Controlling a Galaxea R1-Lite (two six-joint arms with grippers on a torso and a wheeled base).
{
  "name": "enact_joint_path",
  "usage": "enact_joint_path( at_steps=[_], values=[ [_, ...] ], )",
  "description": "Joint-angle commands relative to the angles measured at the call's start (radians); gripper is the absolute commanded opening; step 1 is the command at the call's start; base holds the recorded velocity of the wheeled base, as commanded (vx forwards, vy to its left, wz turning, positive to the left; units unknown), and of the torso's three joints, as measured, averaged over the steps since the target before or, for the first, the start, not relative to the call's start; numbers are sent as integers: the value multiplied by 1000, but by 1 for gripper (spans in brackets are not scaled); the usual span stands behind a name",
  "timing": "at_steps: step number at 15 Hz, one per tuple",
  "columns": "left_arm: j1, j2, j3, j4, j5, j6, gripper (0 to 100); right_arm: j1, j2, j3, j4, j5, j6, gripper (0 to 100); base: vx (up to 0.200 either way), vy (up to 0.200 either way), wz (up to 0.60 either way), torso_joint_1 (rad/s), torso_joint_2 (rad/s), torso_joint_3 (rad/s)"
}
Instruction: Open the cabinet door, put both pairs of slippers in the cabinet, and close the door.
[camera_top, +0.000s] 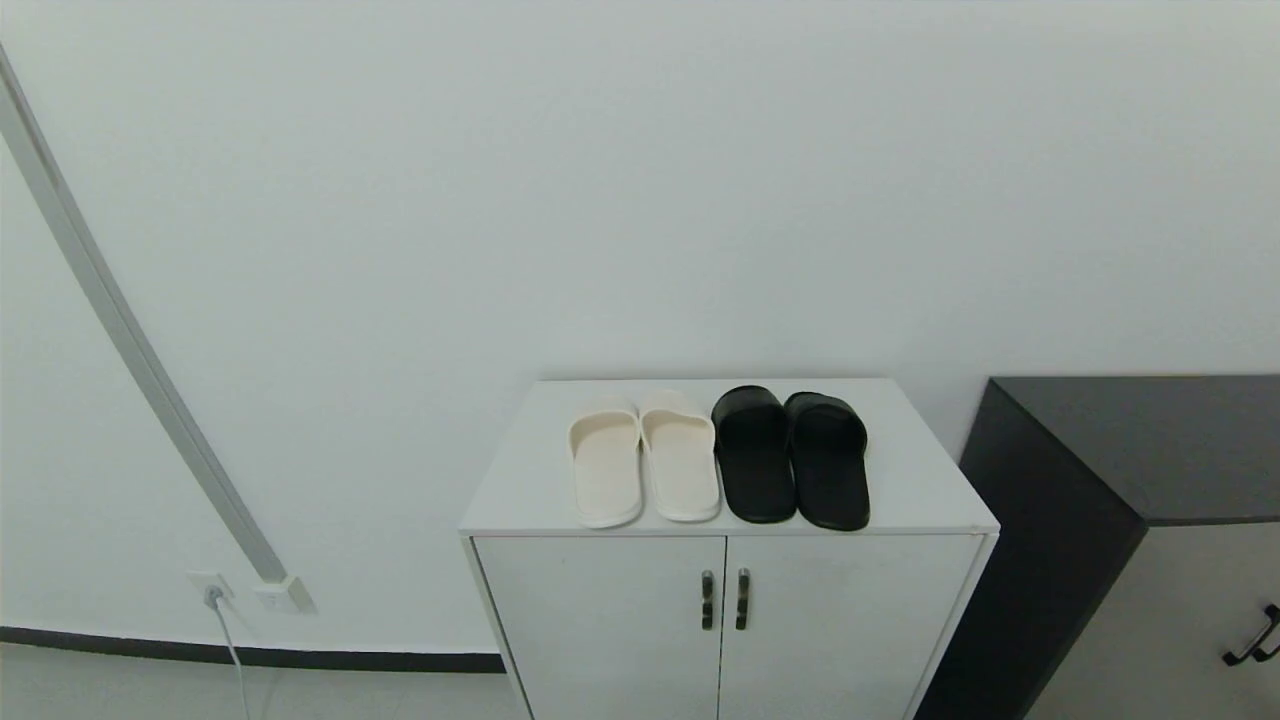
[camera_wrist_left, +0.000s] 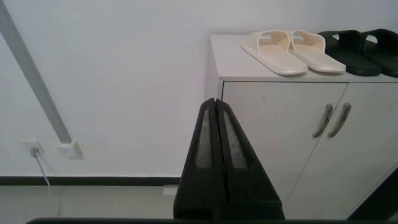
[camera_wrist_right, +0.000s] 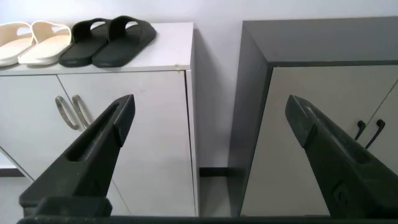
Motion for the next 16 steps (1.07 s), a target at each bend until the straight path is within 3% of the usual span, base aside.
enact_joint_path(
  at_steps=[1,4,5,6,8,9,12,15,16],
  values=[
    [0,2,0,-1,0,0,0,0,1,0,-1,0,0,100,0,0,0,0,0,0],
    [-1,0,0,1,0,0,0,-2,23,-20,-2,-2,-21,100,0,0,0,0,0,0],
    [0,0,0,1,-4,7,0,0,76,-90,1,0,-1,100,0,0,0,0,0,0],
    [0,0,0,1,-8,23,0,8,251,-228,21,31,164,100,0,0,0,0,0,0],
    [0,2,0,1,-7,21,0,6,311,-113,36,94,18,100,0,0,0,0,0,0],
    [0,0,0,1,-7,23,0,12,339,-96,35,121,20,100,0,0,0,0,0,0],
    [0,0,0,1,-8,24,0,43,612,-202,-36,186,28,100,0,0,0,0,0,0],
    [-1,2,0,1,-8,23,0,195,834,-268,-192,112,66,100,0,0,0,0,0,0],
    [-1,2,-2,1,-8,23,0,360,954,-305,-264,-38,106,100,0,0,0,0,0,0]
  ],
)
